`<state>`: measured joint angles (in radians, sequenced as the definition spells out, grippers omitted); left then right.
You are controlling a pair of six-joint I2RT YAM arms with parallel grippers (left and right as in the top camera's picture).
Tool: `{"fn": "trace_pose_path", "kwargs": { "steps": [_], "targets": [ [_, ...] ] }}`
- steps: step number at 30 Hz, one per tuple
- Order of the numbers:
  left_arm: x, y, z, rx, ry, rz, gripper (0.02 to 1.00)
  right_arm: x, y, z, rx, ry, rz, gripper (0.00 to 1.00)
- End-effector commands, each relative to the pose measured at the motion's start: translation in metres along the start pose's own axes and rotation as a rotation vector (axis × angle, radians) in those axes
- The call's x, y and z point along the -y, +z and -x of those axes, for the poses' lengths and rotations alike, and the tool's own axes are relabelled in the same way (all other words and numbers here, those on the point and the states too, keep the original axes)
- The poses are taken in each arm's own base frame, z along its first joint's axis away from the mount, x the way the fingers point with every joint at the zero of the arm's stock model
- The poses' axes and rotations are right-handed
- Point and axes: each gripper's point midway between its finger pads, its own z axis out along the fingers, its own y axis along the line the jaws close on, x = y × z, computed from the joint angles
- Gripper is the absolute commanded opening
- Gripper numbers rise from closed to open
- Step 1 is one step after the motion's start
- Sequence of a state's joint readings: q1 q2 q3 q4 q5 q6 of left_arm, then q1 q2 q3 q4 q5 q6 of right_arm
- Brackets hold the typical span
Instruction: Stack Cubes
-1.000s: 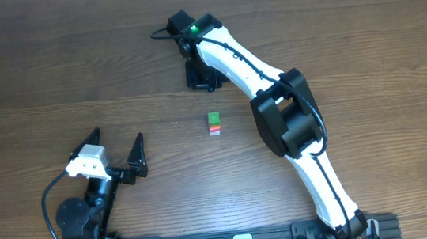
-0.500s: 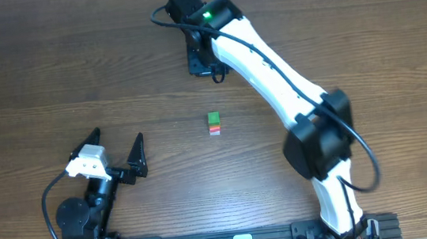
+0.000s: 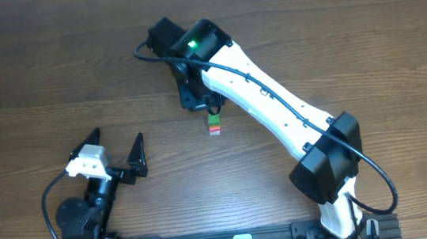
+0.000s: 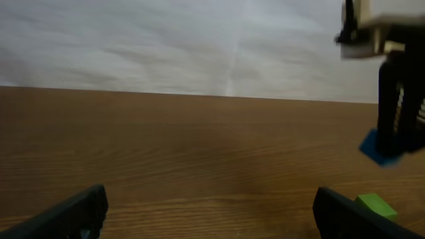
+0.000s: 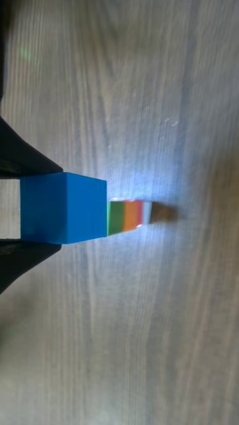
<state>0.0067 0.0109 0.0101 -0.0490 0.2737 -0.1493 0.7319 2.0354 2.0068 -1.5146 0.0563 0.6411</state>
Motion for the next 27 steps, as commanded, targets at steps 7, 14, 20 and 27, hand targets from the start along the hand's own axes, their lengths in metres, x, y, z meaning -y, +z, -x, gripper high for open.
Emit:
{"fn": "trace_pose_path", "kwargs": {
  "steps": [7,14,20,27],
  "targets": [
    [0.002,0.0,-0.002,-0.002,0.012,-0.011,0.998,0.002,0.02,-0.016,-0.084,0.049,-0.003,0.012],
    [0.002,0.0,-0.002,-0.002,0.012,-0.011,0.998,0.002,0.024,-0.02,-0.108,0.051,0.002,0.014],
    [0.002,0.0,-0.002,-0.002,0.012,-0.011,0.998,0.006,0.033,-0.023,-0.141,0.069,0.007,0.014],
    [0.002,0.0,-0.002,-0.002,0.012,-0.011,0.998,0.003,0.036,-0.018,-0.124,0.07,0.022,0.012]
  ]
}}
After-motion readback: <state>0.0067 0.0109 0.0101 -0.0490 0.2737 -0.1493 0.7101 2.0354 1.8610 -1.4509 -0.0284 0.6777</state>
